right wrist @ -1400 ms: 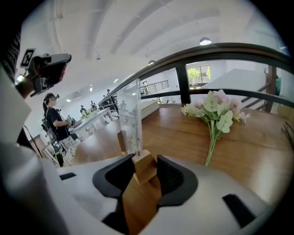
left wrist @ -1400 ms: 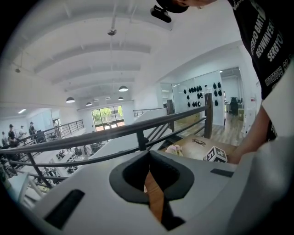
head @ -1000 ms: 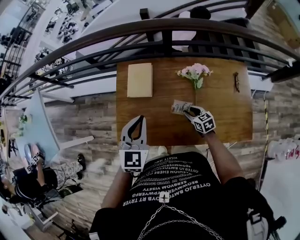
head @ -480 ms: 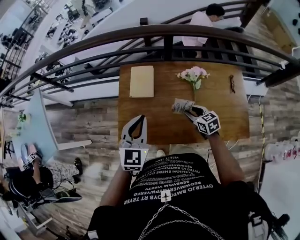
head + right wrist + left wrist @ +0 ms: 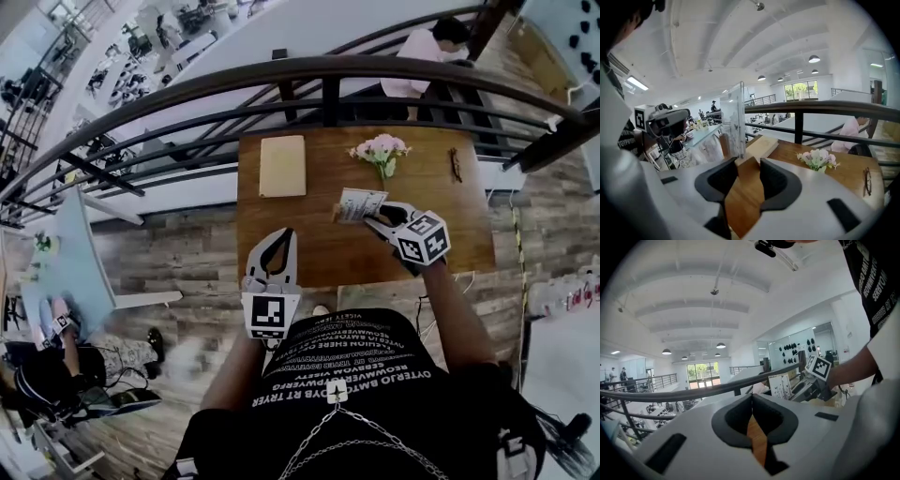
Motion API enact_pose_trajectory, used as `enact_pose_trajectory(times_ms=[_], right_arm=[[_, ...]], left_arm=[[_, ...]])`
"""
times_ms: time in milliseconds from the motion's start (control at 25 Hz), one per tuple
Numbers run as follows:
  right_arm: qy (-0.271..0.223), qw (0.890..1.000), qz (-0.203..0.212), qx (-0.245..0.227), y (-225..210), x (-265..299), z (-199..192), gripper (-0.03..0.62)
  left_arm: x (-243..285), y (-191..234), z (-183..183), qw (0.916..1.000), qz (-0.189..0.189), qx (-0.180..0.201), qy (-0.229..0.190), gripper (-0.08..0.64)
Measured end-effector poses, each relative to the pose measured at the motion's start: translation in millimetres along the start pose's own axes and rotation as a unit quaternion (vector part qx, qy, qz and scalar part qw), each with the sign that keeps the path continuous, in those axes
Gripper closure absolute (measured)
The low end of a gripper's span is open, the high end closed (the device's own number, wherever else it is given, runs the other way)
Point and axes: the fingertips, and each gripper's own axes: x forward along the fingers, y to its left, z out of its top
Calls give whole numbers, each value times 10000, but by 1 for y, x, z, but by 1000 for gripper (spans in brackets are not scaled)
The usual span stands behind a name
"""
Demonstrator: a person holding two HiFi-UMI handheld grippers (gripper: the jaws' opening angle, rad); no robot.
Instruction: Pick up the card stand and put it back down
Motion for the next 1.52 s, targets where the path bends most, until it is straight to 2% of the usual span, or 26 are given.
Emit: enact_pose_trajectory(times_ms=[400,920,1320,1520], right_arm=[[-241,9991,1,-341,40,-44,54,430],[-513,9971,-142,-539,59,-90,98,430],[-440,9972,-309,-525,35,-77,87,430],[-361,9985,-197,-364,24,-54,69,430]], left_arm=[[-19,-7,3,9997,-190,64,-167,532],[-24,-26,9,9988,-414,69,-232,532],[-4,-26,8,9987,-491,84,-122,532],[11,-24,0,9987,-514,56,-7,532]])
